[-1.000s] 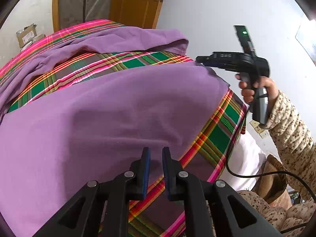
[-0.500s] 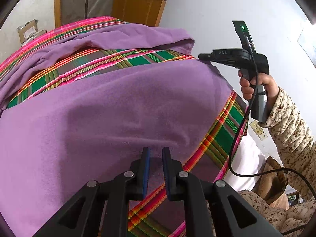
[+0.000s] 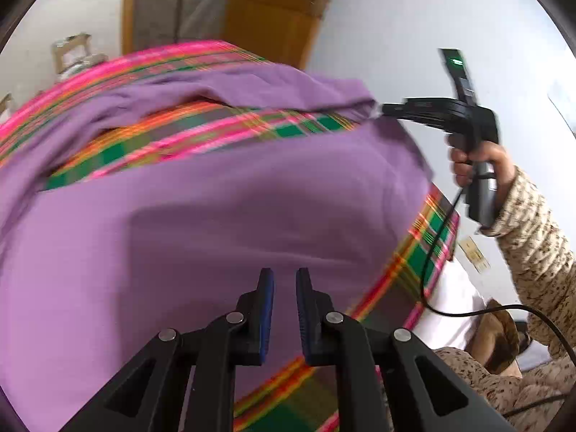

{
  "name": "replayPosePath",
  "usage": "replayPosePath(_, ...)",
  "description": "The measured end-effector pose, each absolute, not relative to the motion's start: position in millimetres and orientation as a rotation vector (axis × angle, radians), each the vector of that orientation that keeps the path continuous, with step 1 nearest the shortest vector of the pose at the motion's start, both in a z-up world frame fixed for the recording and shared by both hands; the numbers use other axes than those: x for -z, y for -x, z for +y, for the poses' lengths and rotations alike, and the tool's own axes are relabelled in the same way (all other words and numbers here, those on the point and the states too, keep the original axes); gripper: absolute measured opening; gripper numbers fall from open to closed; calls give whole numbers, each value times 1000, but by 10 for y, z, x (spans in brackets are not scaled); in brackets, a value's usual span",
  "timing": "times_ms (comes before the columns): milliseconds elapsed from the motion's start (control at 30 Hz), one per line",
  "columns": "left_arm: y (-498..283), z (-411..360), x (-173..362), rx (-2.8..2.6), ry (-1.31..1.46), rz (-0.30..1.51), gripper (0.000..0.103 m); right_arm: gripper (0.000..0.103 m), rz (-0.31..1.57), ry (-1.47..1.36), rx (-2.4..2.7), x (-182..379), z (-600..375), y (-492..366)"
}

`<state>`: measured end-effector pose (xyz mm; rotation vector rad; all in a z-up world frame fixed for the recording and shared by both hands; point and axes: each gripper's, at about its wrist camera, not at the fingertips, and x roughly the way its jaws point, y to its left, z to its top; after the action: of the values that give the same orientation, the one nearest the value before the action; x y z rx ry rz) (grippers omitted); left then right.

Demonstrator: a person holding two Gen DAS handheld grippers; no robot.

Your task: Fold clothes

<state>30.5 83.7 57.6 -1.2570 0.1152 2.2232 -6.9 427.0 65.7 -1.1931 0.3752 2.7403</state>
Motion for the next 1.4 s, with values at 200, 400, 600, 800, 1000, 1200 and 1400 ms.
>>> replayPosePath(200, -124, 258, -825, -2387, 1258, 120, 13, 15, 273, 1127, -2974, -1290, 3741, 302)
replayPosePath(400, 190, -586, -1218, -2610, 1295, 179, 14, 22, 98, 1148, -3152, -1661, 3014, 698)
replayPosePath(600, 587, -1121, -1439, -2668, 1359, 273, 19, 22, -68, 1278, -3284, -1847, 2266, 1195)
replayPosePath(800, 1119, -1343, -1299, -2590, 1439, 371, 24, 22, -302, 1467, -3344, -1641, 1483, 1697)
replayPosePath(1000, 1611, -1426, -932, -2472, 1528, 528, 24, 26, -458, 1718, -3295, -1123, 1006, 2168)
replayPosePath(1200, 1936, -1522, -613, -2409, 1567, 547, 24, 36, -578, 1873, -3256, -674, 760, 2495)
replayPosePath(1400, 2090, -1554, -440, -2367, 1575, 602, 24, 39, -766, 1918, -3259, -476, 574, 2626)
